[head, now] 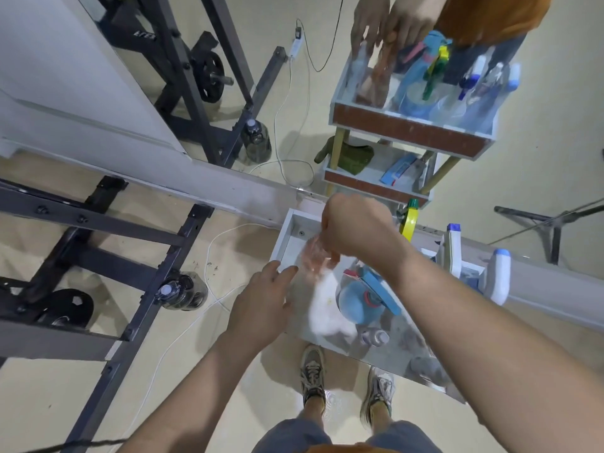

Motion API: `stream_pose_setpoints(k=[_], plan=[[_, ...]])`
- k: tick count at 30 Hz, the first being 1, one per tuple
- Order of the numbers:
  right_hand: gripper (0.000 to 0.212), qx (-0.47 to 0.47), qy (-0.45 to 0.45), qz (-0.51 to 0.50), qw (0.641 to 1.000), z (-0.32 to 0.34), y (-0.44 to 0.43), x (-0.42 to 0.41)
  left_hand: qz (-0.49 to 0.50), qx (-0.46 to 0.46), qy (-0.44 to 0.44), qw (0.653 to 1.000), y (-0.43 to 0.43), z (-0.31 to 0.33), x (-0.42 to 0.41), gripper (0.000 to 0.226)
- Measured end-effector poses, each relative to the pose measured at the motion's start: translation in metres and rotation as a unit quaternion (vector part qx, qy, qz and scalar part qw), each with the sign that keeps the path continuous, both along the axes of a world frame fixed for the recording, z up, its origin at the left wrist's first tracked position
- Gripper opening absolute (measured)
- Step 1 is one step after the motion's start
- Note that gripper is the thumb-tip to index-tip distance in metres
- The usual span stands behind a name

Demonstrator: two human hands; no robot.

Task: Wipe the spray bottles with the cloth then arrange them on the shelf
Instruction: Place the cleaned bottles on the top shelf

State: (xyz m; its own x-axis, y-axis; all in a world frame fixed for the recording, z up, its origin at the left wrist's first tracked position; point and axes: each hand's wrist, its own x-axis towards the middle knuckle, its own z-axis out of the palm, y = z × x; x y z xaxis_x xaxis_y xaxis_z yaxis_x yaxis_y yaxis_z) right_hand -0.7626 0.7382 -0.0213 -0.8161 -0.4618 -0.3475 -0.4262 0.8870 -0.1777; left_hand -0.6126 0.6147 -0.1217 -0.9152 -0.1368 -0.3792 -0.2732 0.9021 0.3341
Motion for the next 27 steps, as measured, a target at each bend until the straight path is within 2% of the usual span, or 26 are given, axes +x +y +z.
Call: stream_pose_setpoints(k=[5,8,10,12,15,18,21,23,27], plan=[[0.01,0.061,0.013,0.004,0.998,-0.011,0.001,-0.006,0.003,0.01,-0.013,1.0,-0.001,0.018,-0.003,0.068],[0.014,0.093,0.02,0.024,0.995,-0.011,0.007,-0.007,-0.026,-0.005,0.091,0.995,0.002,0.033,-0.015,0.064],[0.021,0.079,0.013,0.035,0.996,-0.008,0.011,-0.005,-0.014,0.054,0.144,0.988,0.012,0.042,-0.034,0.054],[0.029,0.032,0.008,0.019,0.999,0.003,0.018,0.0,0.045,0.146,0.106,0.982,0.025,0.052,-0.056,0.054],[0.023,-0.062,0.062,-0.049,0.995,0.034,0.049,0.017,0.087,0.239,0.002,0.967,0.04,0.054,-0.085,0.072],[0.027,-0.036,0.038,-0.068,0.996,0.047,0.089,0.049,0.083,0.319,-0.042,0.943,0.045,0.052,-0.099,0.084],[0.037,0.021,-0.055,-0.042,0.997,0.021,0.106,0.079,0.06,0.346,-0.07,0.934,0.045,0.05,-0.103,0.1],[0.046,0.026,-0.085,-0.045,0.995,-0.001,0.107,0.089,0.047,0.356,-0.069,0.931,0.045,0.045,-0.102,0.11],[0.036,-0.024,-0.072,-0.08,0.994,-0.032,0.107,0.088,0.049,0.355,-0.054,0.932,0.045,0.034,-0.108,0.09]])
